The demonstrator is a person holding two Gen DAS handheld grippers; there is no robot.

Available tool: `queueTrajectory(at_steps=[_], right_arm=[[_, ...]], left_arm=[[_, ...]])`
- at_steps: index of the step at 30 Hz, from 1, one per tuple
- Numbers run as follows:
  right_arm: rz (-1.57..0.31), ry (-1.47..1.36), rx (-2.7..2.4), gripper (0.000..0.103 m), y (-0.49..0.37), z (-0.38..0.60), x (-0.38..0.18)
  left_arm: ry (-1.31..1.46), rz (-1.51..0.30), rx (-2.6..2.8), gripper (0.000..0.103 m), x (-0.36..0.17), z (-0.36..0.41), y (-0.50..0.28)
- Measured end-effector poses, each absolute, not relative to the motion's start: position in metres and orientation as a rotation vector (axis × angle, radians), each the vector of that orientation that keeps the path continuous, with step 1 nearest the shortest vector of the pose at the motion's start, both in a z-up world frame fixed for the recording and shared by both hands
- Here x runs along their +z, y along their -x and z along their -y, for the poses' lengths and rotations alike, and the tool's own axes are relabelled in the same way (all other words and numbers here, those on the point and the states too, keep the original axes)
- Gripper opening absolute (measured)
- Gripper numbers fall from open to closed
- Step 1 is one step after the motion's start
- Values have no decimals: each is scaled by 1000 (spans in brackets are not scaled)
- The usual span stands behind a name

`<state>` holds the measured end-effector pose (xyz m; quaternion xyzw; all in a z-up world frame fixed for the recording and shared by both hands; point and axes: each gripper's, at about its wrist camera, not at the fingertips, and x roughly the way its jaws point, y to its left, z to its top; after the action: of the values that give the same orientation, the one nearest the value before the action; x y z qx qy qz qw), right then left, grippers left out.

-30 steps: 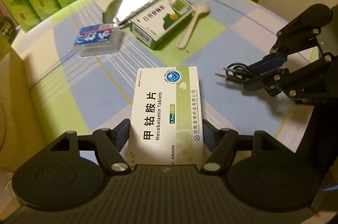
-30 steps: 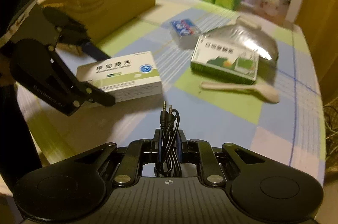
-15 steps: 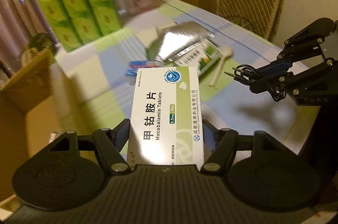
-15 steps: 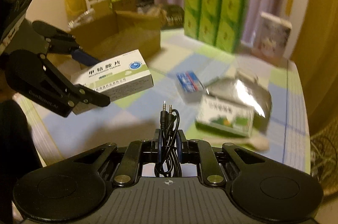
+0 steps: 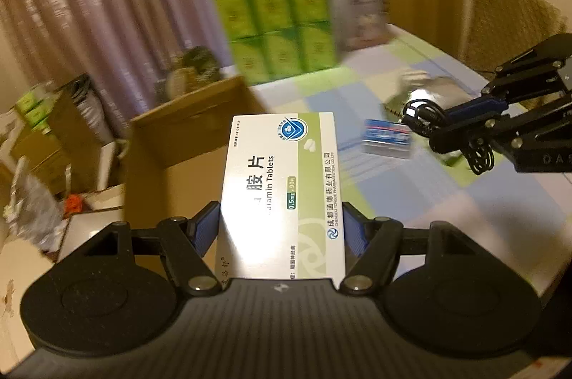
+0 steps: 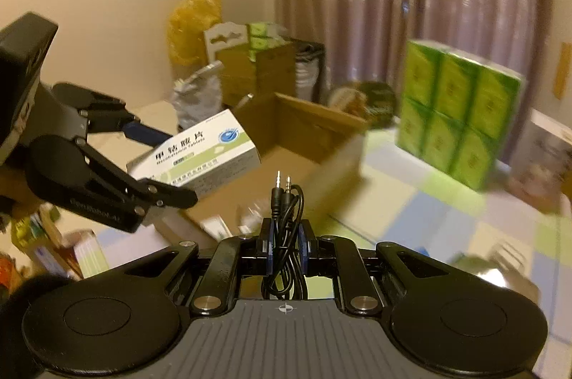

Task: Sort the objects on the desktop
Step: 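Carry the Mecobalamin box with the left gripper while the right gripper carries the cable to the cardboard box, then open the left gripper to drop the Mecobalamin box while the right gripper drops the cable into the cardboard box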

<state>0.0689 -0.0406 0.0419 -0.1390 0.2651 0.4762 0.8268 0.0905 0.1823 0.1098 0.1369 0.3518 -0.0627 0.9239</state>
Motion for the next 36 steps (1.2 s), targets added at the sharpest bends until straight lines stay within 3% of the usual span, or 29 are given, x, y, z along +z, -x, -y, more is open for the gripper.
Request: queueTrajectory(at_steps=[11, 36], right_arm=[[-601, 291, 1055, 10, -100, -43, 30], [-665, 304, 1051, 10, -121, -75, -4]], left_arm=[[-211, -731, -49, 67, 106, -254, -117], [-143, -737, -44, 68, 64, -281, -134]])
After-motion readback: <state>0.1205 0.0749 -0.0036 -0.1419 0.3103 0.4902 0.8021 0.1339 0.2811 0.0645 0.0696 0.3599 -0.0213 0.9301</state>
